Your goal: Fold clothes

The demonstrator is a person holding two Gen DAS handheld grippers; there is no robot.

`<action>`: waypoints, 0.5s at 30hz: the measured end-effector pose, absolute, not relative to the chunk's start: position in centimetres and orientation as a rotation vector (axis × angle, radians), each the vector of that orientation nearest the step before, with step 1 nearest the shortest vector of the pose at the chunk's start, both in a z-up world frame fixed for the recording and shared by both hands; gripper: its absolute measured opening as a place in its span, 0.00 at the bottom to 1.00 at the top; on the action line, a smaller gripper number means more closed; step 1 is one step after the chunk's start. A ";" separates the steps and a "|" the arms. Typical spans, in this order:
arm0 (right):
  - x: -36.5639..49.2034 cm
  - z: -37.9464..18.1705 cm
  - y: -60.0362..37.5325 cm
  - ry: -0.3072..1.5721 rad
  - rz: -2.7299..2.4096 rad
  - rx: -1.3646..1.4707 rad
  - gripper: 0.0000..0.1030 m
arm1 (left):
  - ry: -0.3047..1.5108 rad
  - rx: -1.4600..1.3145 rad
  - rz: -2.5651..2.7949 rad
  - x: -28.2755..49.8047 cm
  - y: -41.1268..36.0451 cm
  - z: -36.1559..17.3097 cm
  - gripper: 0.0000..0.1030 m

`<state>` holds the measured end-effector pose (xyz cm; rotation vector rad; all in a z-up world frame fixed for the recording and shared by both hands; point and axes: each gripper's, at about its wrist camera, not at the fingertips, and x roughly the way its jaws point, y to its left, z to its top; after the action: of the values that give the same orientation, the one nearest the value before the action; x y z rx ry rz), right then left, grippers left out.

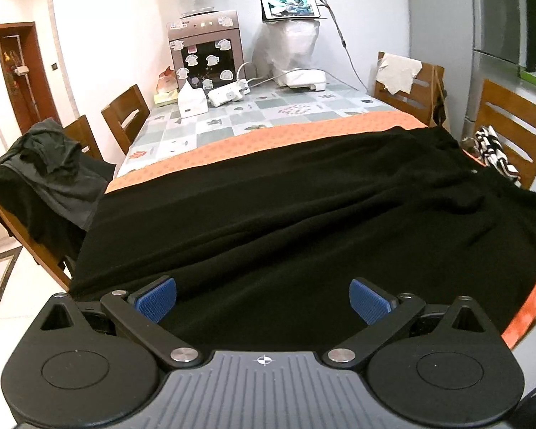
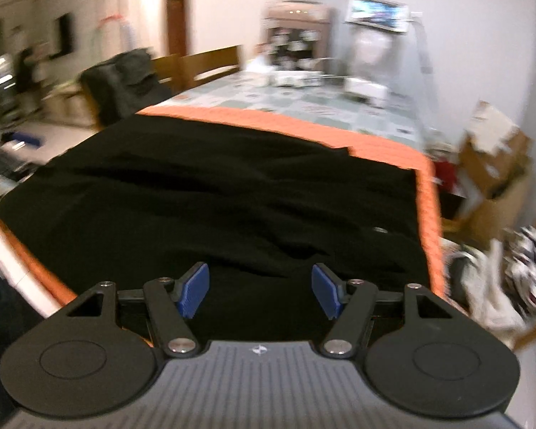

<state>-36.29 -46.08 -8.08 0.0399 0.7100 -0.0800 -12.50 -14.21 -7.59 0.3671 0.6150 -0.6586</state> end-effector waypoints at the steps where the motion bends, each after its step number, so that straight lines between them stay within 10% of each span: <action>1: -35.9 -8.4 -46.6 0.716 -0.034 0.028 0.68 | 0.621 0.374 -0.640 -12.9 -15.1 -7.8 1.00; 15: -33.3 -12.2 -47.1 0.814 0.554 -0.232 0.66 | 0.688 0.386 -0.526 -22.2 -21.3 -9.4 1.00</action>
<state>-33.29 -47.05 -12.17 -0.2316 0.8141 0.5537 -22.19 -21.30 -9.38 0.3865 0.6877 -0.5260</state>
